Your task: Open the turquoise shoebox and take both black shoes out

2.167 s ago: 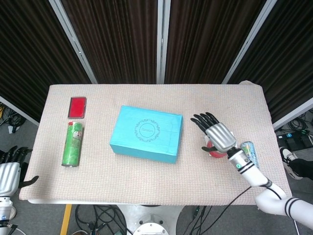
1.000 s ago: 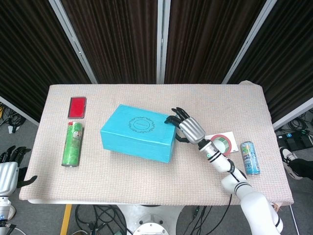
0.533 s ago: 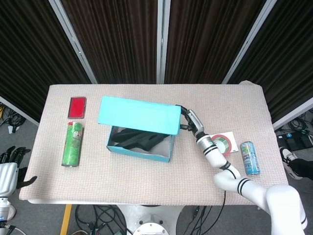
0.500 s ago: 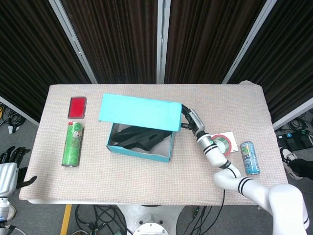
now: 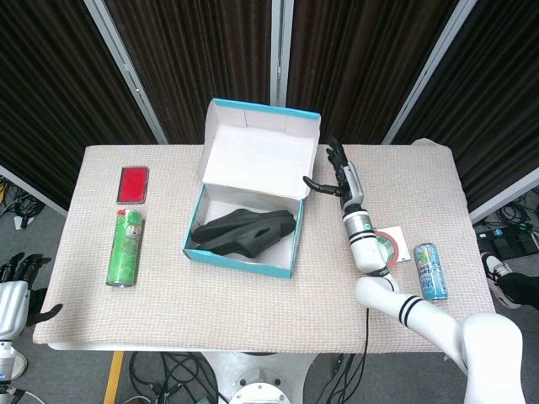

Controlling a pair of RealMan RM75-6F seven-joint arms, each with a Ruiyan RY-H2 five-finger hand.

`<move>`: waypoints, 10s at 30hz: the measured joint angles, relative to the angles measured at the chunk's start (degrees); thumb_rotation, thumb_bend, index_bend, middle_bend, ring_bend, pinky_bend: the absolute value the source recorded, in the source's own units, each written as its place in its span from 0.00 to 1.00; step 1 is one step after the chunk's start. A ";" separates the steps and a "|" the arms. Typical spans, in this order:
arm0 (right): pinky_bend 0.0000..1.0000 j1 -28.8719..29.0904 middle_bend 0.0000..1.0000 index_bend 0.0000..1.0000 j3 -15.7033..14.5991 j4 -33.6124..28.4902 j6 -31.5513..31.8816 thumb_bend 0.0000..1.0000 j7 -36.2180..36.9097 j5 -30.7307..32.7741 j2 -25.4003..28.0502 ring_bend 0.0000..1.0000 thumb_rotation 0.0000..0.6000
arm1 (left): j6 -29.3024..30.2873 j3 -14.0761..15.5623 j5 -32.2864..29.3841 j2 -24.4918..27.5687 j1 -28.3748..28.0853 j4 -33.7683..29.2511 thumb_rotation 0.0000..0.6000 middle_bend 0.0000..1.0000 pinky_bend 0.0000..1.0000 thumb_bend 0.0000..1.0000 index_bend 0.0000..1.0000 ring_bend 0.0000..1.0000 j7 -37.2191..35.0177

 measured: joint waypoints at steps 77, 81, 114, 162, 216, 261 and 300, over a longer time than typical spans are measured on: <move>0.00 10.27 0.32 0.36 -18.48 2.71 1.44 0.12 -62.63 -32.29 -9.17 0.00 1.00 | -2.27 0.21 -0.72 -2.31 0.36 5.06 1.00 0.16 0.17 0.02 0.22 0.08 -5.62; 0.00 10.73 0.31 0.33 -18.18 3.48 0.27 0.12 -63.90 -31.55 -9.90 0.00 1.00 | -2.19 0.21 -0.75 -2.35 0.44 5.18 1.00 0.16 0.17 0.02 0.22 0.08 -5.78; 0.00 10.92 0.44 0.49 -20.05 8.52 1.16 0.30 -71.07 -32.72 -12.99 0.03 1.00 | -2.93 0.23 -0.74 -2.84 0.18 6.07 1.00 0.16 0.17 0.02 0.22 0.08 -6.97; 0.00 -10.55 0.48 0.56 -14.20 -6.53 3.97 0.55 -51.72 -11.12 17.91 0.10 1.00 | -3.31 -0.39 1.54 -1.75 -2.10 4.59 1.00 0.16 0.17 0.02 0.22 0.08 -6.25; 0.00 -18.54 0.00 0.00 -12.57 -33.52 7.91 0.10 -50.60 -12.90 41.03 0.00 1.00 | -36.80 -13.27 -43.73 -15.44 -57.11 -3.86 1.00 0.18 0.28 0.02 0.19 0.13 26.80; 0.00 -19.78 0.00 0.00 -12.60 -30.45 8.81 0.10 -45.85 -14.68 40.39 0.00 1.00 | -26.86 -11.18 -28.69 -25.83 -55.61 5.15 1.00 0.64 0.82 0.37 0.57 0.64 14.82; 0.00 -21.21 0.01 0.00 -13.56 -30.73 10.24 0.10 -43.21 -17.80 41.11 0.00 1.00 | -21.40 -12.65 -51.55 -15.66 -44.43 -0.45 1.00 0.12 0.37 0.16 0.10 0.04 22.79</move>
